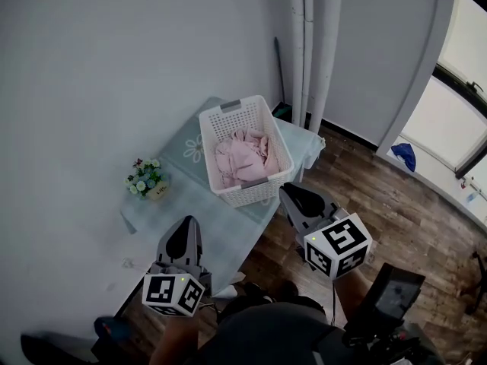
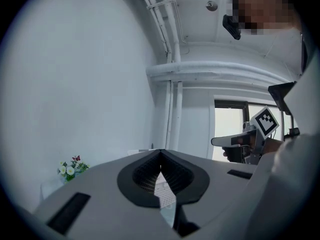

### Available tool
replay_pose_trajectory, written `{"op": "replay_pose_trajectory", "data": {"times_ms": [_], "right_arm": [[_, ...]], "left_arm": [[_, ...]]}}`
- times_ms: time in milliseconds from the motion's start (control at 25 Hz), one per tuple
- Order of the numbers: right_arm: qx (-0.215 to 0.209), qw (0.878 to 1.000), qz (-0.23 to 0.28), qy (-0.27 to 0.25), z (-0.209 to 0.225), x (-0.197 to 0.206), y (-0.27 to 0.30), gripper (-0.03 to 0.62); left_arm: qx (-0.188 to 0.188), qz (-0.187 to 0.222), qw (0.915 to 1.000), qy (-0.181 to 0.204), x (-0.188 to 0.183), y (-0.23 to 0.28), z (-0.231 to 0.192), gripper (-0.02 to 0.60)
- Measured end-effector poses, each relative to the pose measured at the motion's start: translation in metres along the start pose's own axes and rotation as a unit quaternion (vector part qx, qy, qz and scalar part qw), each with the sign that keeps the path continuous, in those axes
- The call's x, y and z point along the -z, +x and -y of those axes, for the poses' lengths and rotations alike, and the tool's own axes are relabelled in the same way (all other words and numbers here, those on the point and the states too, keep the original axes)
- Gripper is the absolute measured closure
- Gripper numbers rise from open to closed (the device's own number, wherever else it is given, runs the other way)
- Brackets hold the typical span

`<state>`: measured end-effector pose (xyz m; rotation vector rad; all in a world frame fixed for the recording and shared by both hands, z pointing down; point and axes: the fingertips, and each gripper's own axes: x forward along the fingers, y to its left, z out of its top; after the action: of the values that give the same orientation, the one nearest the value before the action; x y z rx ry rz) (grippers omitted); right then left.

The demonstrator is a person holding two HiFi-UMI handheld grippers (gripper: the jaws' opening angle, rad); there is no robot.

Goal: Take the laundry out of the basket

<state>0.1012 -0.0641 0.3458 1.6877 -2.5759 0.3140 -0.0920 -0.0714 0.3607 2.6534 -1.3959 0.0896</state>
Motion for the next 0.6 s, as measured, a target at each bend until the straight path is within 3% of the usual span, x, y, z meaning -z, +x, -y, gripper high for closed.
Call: {"op": "replay_pose_trajectory", "data": {"times_ms": [320, 600], "right_arm": [[-0.005, 1.0, -0.017, -0.011, 0.004, -0.025, 0.07, 0.537], [-0.056, 0.993, -0.089, -0.044, 0.004, -0.011, 0.143, 0.329]], "left_arm": [[0.004, 0.024, 0.9997, -0.003, -0.015, 0.016, -0.051, 0.572], [0.004, 0.025, 0.9994, -0.024, -0.008, 0.027, -0.093, 0.572]]}}
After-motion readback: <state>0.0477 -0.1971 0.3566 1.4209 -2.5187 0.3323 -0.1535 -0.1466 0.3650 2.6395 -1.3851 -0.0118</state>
